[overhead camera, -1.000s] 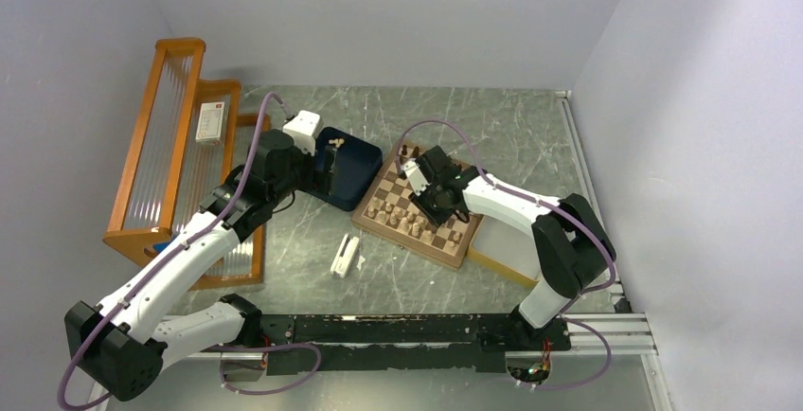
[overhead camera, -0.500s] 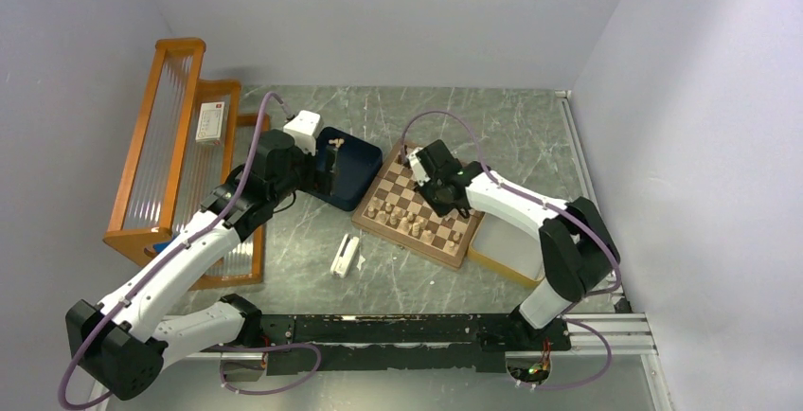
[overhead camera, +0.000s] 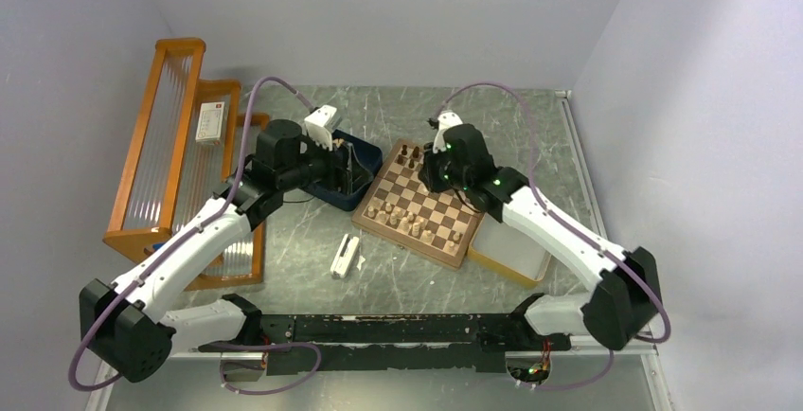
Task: Set up the chess pieces on the board
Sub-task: Adjust the chess piece.
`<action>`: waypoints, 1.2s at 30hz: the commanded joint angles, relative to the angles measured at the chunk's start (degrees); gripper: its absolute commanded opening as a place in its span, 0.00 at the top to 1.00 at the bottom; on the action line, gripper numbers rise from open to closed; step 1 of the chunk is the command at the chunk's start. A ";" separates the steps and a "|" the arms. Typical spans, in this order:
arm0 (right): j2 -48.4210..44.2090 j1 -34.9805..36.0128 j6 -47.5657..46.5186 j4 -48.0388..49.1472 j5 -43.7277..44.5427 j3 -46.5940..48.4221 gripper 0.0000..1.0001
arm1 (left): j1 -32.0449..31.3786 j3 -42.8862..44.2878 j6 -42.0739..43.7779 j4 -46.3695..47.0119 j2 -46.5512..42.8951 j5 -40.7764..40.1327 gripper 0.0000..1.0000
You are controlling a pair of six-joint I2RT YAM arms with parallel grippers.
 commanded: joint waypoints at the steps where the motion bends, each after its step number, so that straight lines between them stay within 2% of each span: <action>1: -6.53 -0.23 16.72 16.25 -10.22 -5.52 1.00 | 0.09 -0.09 -6.51 11.50 1.60 13.99 0.24; 5: -9.79 -0.17 26.15 29.75 -14.02 -10.51 1.00 | 0.13 -1.90 -9.97 18.62 3.60 20.25 0.26; 7: -10.51 -0.19 29.70 33.49 -14.38 -11.83 1.00 | -0.01 -2.60 -11.18 21.32 4.50 22.11 0.28; 13: -10.56 -0.11 36.12 40.48 -14.87 -14.37 1.00 | -0.43 -4.15 -14.05 29.28 7.62 28.43 0.29; 19: -10.37 -0.08 39.28 43.59 -17.94 -15.66 1.00 | -0.67 -1.91 -11.32 27.02 10.36 27.42 0.33; 26: -11.60 -0.10 37.96 43.32 -19.35 -16.81 1.00 | -0.64 0.27 -7.28 24.84 11.53 25.97 0.52; 36: -13.65 -1.43 31.30 36.78 -28.70 -15.32 1.00 | -0.73 1.88 3.97 16.99 10.60 24.38 0.84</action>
